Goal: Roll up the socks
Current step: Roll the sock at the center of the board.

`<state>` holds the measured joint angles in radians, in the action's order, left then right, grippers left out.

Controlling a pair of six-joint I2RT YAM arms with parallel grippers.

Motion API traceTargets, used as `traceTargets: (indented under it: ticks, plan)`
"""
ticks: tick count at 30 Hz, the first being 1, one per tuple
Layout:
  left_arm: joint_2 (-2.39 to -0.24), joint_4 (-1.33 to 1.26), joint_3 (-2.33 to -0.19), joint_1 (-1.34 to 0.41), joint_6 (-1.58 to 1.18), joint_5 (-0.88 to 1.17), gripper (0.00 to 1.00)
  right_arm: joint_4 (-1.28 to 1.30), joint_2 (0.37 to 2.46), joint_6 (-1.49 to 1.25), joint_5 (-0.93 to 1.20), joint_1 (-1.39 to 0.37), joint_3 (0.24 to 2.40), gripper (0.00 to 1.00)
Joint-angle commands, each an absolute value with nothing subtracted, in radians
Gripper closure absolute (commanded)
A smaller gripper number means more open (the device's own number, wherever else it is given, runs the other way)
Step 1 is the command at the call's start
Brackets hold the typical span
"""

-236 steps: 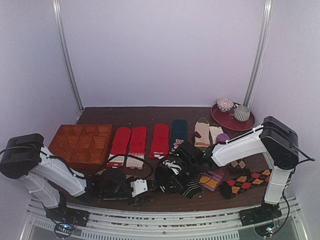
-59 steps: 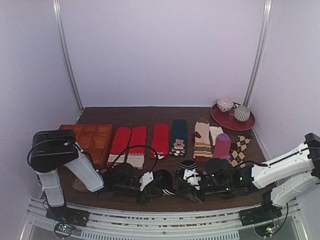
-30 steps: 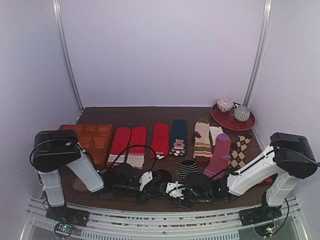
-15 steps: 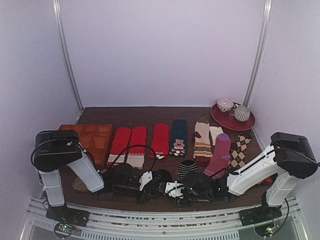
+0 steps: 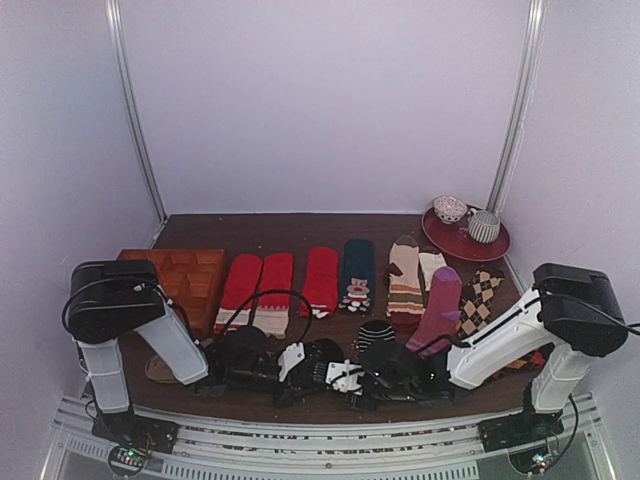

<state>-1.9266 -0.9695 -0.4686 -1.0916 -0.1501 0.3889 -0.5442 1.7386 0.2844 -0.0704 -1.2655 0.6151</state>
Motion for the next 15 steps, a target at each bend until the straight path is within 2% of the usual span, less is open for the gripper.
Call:
traceTargets:
  ticks: [1, 7, 9, 15]
  plan:
    - [-1.997, -0.724, -0.433, -1.1, -0.158, 0.412, 1.0, -0.512, 1.756, 0.261, -0.024, -1.248, 0.624, 0.76]
    - [-1.971, -0.721, -0.429, -1.1, -0.156, 0.387, 0.99, -0.402, 1.797, 0.172, 0.014, -1.219, 0.661, 0.9]
    - [-1.938, -0.724, -0.423, -1.1, -0.148, 0.354, 0.87, -0.362, 1.79, 0.127, 0.056, -1.198, 0.667, 0.91]
    - [-1.753, -0.663, -0.423, -1.1, -0.046, 0.248, 0.74, -0.203, 1.771, 0.003, 0.213, -1.122, 0.701, 0.92]
